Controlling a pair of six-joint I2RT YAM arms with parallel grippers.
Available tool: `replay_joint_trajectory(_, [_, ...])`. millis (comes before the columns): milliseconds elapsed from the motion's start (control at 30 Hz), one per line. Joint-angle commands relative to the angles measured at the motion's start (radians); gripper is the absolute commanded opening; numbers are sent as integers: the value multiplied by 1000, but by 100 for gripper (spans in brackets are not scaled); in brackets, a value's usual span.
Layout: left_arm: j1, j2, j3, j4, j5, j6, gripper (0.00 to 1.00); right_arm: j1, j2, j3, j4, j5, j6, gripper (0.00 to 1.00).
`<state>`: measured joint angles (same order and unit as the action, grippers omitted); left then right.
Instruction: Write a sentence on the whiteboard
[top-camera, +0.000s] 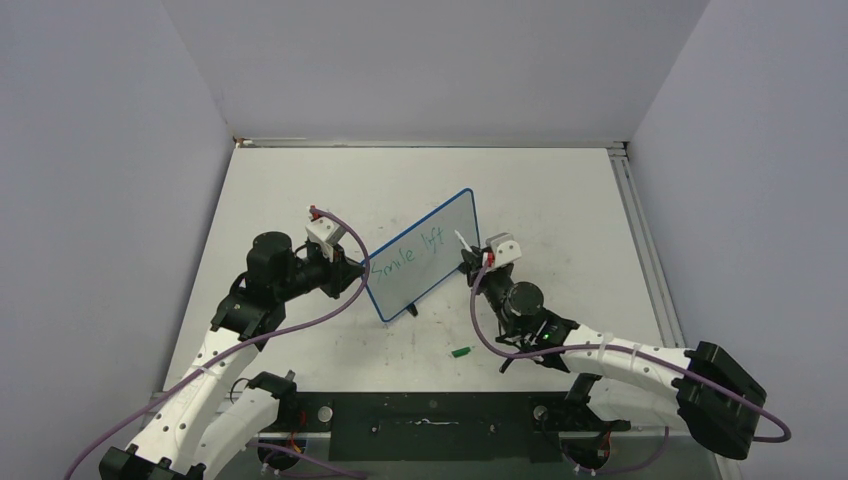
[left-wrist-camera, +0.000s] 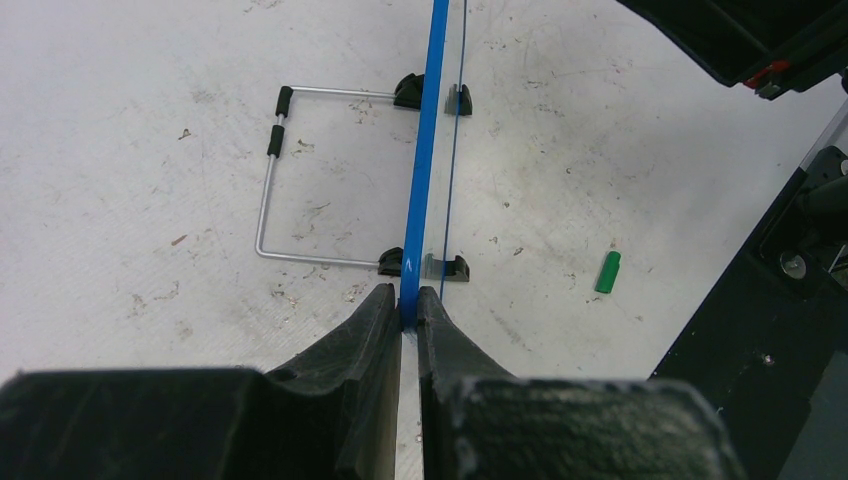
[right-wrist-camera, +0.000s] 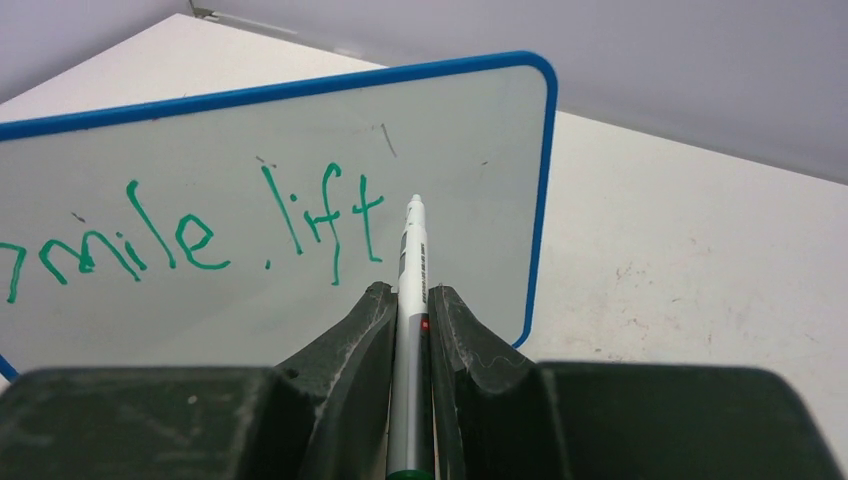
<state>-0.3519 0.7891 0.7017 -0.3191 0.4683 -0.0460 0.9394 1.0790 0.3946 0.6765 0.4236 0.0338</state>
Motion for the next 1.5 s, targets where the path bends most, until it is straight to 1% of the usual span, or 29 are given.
replay_joint_trajectory(0, [-4, 4, 12, -35, -3, -5, 0, -34, -58, 20, -20, -14, -20, 5])
replay_joint_trajectory(400, [-4, 8, 13, -34, -7, -5, 0, -220, -83, 11, -40, -287, 17, 5])
replay_joint_trajectory(600, [-4, 7, 13, -36, -3, -6, 0, -237, -72, 20, -60, -398, 35, 5])
replay_joint_trajectory(733, [-4, 9, 13, -34, -8, -6, 0, -211, -67, 17, -109, -497, 67, 5])
replay_joint_trajectory(867, [-4, 13, 13, -35, -8, -7, 0, -123, -57, -11, -125, -492, 89, 5])
replay_joint_trajectory(1000, [-4, 15, 13, -34, -6, -8, 0, -59, -1, -21, -86, -489, 107, 5])
replay_joint_trajectory(1200, [-3, 13, 12, -33, -4, -8, 0, -42, 80, -14, -30, -489, 114, 5])
replay_joint_trajectory(1467, [-4, 16, 13, -34, -4, -8, 0, -36, 121, -14, -14, -463, 107, 5])
